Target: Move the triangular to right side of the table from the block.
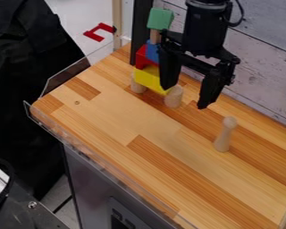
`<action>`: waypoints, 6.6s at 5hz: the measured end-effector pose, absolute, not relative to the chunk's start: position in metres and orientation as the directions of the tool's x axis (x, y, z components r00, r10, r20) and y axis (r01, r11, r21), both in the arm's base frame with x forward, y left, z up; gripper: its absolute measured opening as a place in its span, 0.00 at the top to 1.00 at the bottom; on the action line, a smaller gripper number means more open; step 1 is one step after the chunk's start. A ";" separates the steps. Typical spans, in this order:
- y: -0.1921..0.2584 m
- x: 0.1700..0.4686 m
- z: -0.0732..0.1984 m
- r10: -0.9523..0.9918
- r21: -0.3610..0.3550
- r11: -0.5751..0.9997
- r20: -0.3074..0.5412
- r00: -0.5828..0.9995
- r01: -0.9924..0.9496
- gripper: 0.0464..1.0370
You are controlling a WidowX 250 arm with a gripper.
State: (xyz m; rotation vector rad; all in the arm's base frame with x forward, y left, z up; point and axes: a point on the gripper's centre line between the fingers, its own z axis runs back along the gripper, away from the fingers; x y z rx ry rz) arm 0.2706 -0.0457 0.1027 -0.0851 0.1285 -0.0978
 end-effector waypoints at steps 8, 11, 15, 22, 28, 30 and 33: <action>0.039 0.307 0.173 0.136 -0.126 0.983 0.028 0.990 -0.131 0.04; 0.045 0.321 0.158 0.128 -0.154 0.980 -0.016 0.992 -0.129 0.04; 0.050 0.333 0.139 0.191 -0.189 0.963 -0.031 0.981 -0.193 0.38; -0.022 0.310 0.158 0.065 -0.086 0.994 -0.006 0.998 -0.065 0.48; -0.117 0.251 0.031 -0.246 -0.213 0.956 -0.209 0.946 0.202 0.48; -0.120 0.248 0.007 -0.264 -0.229 0.948 -0.185 0.947 0.220 0.48; -0.115 0.249 -0.002 -0.286 -0.251 0.937 -0.155 0.946 0.242 0.34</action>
